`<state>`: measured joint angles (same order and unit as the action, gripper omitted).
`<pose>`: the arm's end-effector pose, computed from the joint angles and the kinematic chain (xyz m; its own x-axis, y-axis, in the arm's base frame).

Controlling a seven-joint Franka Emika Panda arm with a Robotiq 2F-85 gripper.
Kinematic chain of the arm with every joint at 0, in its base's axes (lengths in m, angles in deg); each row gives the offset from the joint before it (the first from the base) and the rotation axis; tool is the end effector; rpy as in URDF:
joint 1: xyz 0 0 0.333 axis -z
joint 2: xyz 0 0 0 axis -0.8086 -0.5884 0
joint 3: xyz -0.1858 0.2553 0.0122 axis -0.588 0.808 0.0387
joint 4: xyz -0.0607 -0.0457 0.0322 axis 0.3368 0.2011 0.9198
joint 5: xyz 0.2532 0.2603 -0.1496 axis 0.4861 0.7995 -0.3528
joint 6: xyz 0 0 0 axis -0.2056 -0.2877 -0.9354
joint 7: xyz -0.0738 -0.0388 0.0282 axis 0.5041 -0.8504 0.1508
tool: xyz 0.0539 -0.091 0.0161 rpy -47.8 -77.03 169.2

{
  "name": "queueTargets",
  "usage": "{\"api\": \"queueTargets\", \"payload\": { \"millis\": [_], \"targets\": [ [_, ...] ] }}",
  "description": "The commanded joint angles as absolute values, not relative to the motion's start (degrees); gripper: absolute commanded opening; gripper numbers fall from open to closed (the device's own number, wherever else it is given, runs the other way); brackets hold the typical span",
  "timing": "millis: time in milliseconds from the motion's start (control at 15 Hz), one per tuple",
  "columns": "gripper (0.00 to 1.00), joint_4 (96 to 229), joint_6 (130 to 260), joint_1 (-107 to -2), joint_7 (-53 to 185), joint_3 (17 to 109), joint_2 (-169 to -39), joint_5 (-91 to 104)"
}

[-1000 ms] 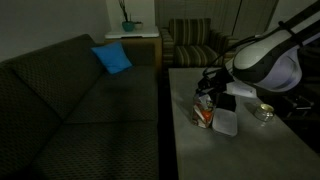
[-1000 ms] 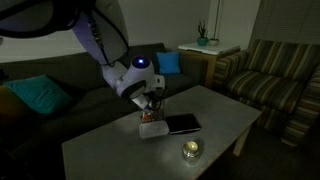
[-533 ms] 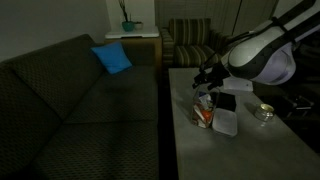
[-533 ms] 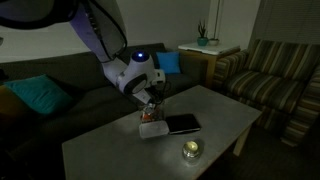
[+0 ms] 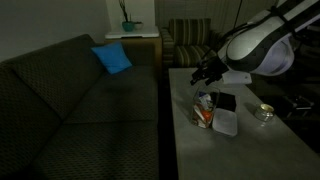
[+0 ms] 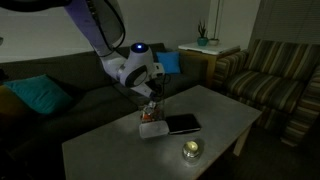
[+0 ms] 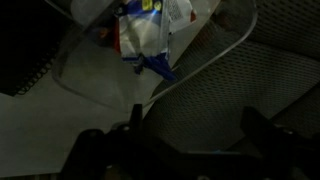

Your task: Press the button on the white lid then put the lid on the table then put the blue wrapper on the table and put it back in the storage container

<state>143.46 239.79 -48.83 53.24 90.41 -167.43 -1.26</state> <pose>0.7038 0.1538 -0.0096 0.8502 0.1170 0.5133 0.2718 -0.9326 -0.2376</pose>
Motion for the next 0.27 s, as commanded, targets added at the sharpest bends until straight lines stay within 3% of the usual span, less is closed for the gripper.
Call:
{"api": "queueTargets", "payload": {
  "millis": [0,200],
  "targets": [
    [1.0,146.1,237.7,-49.6,51.5,88.5,-164.4,-0.3],
    [1.0,146.3,236.2,-49.8,50.4,88.2,-163.9,-0.5]
  ]
}}
